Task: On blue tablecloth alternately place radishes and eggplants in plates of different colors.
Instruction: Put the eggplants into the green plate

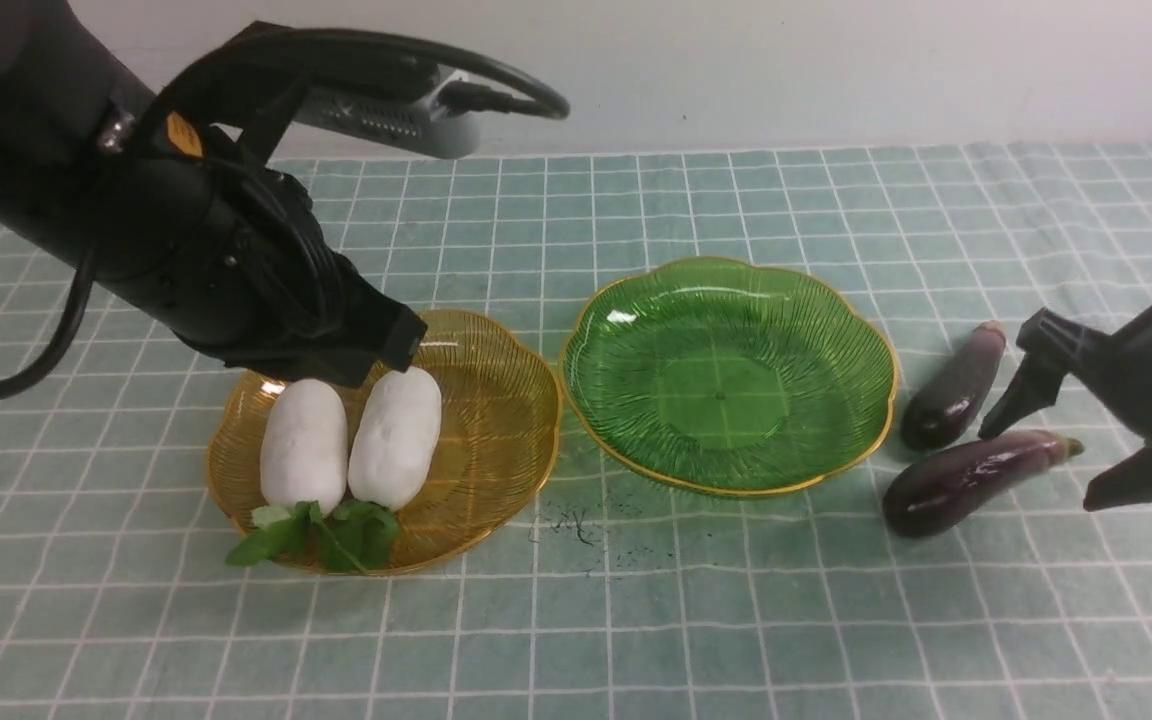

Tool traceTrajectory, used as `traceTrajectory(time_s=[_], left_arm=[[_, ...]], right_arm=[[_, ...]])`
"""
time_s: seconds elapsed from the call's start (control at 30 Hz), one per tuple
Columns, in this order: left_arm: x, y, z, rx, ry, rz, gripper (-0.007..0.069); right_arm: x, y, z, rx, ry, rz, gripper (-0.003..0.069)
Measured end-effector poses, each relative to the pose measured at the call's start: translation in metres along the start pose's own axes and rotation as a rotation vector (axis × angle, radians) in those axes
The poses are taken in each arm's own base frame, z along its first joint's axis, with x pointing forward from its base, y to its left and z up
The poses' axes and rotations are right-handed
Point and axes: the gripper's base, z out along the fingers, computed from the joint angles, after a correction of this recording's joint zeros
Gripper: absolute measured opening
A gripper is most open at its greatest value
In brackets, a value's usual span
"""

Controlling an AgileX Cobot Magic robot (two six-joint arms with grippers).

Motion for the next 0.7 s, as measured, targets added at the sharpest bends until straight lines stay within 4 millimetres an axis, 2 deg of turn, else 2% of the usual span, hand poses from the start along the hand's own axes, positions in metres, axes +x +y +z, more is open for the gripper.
traceTrajectory(time_s=[0.2,0.7], left_arm=[[0.0,0.002,0.0,-0.018,0.001,0.009,-0.0008],[0.0,0.002,0.0,-0.018,0.0,0.009,-0.0008]], right_arm=[[-0.009,-0.006,0.028,0.004,-0.001,0.044,0.0691],[-0.024,0.004,0.039,-0.032,-0.019,0.068,0.0687]])
